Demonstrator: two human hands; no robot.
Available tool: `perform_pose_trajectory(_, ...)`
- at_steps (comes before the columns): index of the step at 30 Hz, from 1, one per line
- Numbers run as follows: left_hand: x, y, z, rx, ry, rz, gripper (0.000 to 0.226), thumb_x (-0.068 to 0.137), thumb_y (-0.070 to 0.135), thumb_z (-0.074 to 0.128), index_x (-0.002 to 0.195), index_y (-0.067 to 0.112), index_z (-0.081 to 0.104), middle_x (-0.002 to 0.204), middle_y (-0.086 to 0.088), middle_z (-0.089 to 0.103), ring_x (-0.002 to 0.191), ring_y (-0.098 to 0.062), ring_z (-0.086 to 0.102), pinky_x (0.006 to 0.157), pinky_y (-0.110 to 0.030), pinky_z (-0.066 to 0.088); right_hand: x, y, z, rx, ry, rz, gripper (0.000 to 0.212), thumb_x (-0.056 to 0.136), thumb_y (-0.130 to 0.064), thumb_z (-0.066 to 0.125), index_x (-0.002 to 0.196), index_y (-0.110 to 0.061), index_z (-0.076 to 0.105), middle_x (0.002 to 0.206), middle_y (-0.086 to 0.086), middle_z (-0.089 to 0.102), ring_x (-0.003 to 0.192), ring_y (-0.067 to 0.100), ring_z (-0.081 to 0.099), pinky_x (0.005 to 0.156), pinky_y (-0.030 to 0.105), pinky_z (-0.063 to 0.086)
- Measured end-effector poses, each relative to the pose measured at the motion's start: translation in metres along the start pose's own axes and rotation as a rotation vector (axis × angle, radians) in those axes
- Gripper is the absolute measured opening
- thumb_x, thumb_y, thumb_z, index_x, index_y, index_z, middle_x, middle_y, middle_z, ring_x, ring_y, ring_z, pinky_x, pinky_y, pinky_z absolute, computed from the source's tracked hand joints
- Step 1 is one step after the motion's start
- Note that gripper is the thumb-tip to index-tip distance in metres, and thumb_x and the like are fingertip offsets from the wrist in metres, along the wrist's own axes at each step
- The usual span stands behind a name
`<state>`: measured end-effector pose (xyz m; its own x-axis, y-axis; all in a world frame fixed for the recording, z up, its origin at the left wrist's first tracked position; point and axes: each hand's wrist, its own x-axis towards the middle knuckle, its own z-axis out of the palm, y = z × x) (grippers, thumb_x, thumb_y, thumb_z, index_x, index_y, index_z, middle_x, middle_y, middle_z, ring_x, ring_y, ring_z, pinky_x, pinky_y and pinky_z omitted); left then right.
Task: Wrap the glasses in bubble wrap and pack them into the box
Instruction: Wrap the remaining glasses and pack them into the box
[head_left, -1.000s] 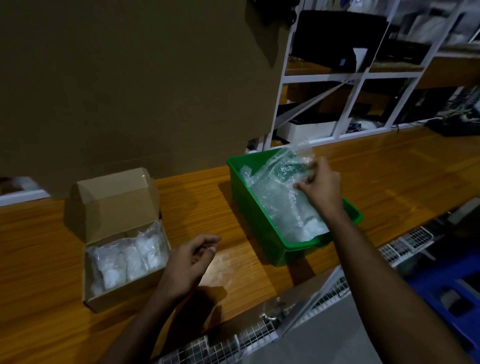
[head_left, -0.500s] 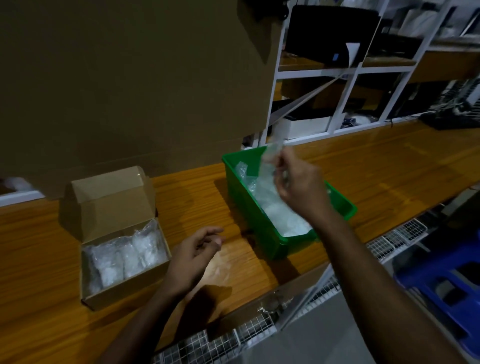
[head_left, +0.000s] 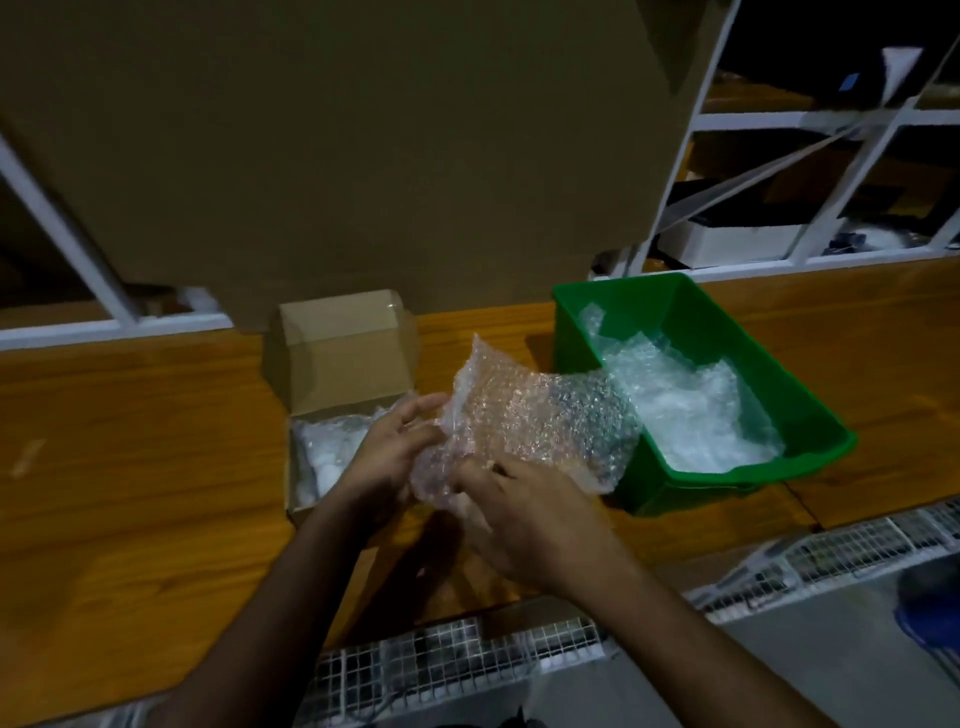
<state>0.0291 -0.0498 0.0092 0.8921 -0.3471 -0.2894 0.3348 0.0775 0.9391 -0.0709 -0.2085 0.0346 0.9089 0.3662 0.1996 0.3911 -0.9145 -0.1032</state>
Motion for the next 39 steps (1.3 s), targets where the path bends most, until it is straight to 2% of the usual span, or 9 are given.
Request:
perform_pose_trajectory(6,-0.020,0.003,-0.043,-0.005,-0.020,0.009,0.046,0.091,-0.006,0.051,0.127,0.019,0.064,0.116,-0.016,0.072,0.101,-0.039,0.070,0.084,-0.046,0.059,0.026,0.030,-0.004,0.620,0.278,0.362,0.056,0.081,-0.053,0.071,0.128,-0.036,0.046,0.136,-0.015,0.052,0.121,0.002,0.048,0.095,0.030,0.045)
perform_pose_trajectory(9,-0.028,0.006,-0.060,-0.046,-0.071,-0.008,0.048,0.090,-0.007,0.048,0.129,0.017,0.063,0.120,-0.015,0.071,0.101,-0.036,0.069,0.078,-0.040,0.060,0.055,0.053,0.006,0.928,-0.048,0.425,0.086,0.069,-0.048,0.085,0.141,-0.032,0.041,0.144,-0.008,0.050,0.132,0.010,0.047,0.103,0.035,0.045)
perform_pose_trajectory(12,-0.031,0.006,-0.073,-0.108,-0.060,-0.013,0.043,0.093,0.004,0.051,0.133,0.017,0.061,0.128,-0.014,0.067,0.110,-0.037,0.067,0.089,-0.048,0.058,0.066,0.051,0.022,1.281,-0.255,0.431,0.054,0.082,-0.010,0.078,0.131,-0.010,0.057,0.106,0.002,0.075,0.099,0.016,0.072,0.079,0.029,0.059)
perform_pose_trajectory(15,-0.034,0.002,-0.087,-0.415,0.002,-0.040,0.050,0.102,0.040,0.040,0.141,0.010,0.052,0.136,-0.017,0.062,0.123,-0.037,0.060,0.101,-0.051,0.050,0.067,0.041,0.035,1.310,-0.182,0.437,0.012,0.088,-0.006,0.072,0.098,-0.010,0.068,0.075,-0.006,0.073,0.073,0.007,0.068,0.058,0.021,0.053)
perform_pose_trajectory(19,-0.043,-0.009,-0.095,-0.430,-0.088,-0.061,0.072,0.094,0.065,0.037,0.143,0.014,0.048,0.138,-0.024,0.058,0.129,-0.043,0.054,0.104,-0.057,0.046,0.071,0.044,0.042,1.378,-0.046,0.606,0.007,0.092,-0.015,0.068,0.098,-0.012,0.065,0.087,0.001,0.065,0.079,0.014,0.061,0.060,0.028,0.049)
perform_pose_trajectory(24,-0.044,-0.008,-0.089,-0.004,0.124,0.009,0.046,0.091,0.019,0.068,0.128,-0.003,0.053,0.128,-0.024,0.063,0.089,-0.025,0.072,0.060,-0.027,0.055,0.067,0.042,0.041,1.414,-0.051,0.627,0.021,0.097,-0.020,0.062,0.117,-0.013,0.064,0.111,0.005,0.072,0.102,0.024,0.067,0.068,0.036,0.054)
perform_pose_trajectory(29,-0.048,0.000,-0.087,0.106,0.218,0.154,0.022,0.097,0.023,0.060,0.091,0.003,0.068,0.084,-0.007,0.075,0.069,-0.016,0.068,0.059,-0.031,0.055,0.054,0.043,0.033,1.444,-0.210,0.457,0.043,0.095,-0.011,0.062,0.136,-0.019,0.052,0.123,0.001,0.070,0.107,0.020,0.070,0.084,0.046,0.057)
perform_pose_trajectory(36,-0.052,0.010,-0.096,0.008,0.166,0.299,0.025,0.092,0.004,0.062,0.116,0.008,0.066,0.090,-0.006,0.076,0.080,-0.016,0.072,0.063,-0.030,0.058,0.055,0.041,0.018,1.447,-0.129,0.356,0.031,0.097,0.000,0.054,0.124,-0.015,0.058,0.091,-0.007,0.077,0.080,0.003,0.071,0.066,0.024,0.054)
perform_pose_trajectory(39,-0.056,0.014,-0.097,0.008,0.187,0.390,0.016,0.090,-0.001,0.061,0.099,0.008,0.071,0.089,-0.006,0.076,0.078,-0.015,0.072,0.065,-0.026,0.058,0.055,0.048,0.019,1.509,-0.032,0.292,0.032,0.085,-0.029,0.073,0.116,-0.019,0.071,0.100,-0.003,0.078,0.089,0.009,0.073,0.074,0.022,0.057)
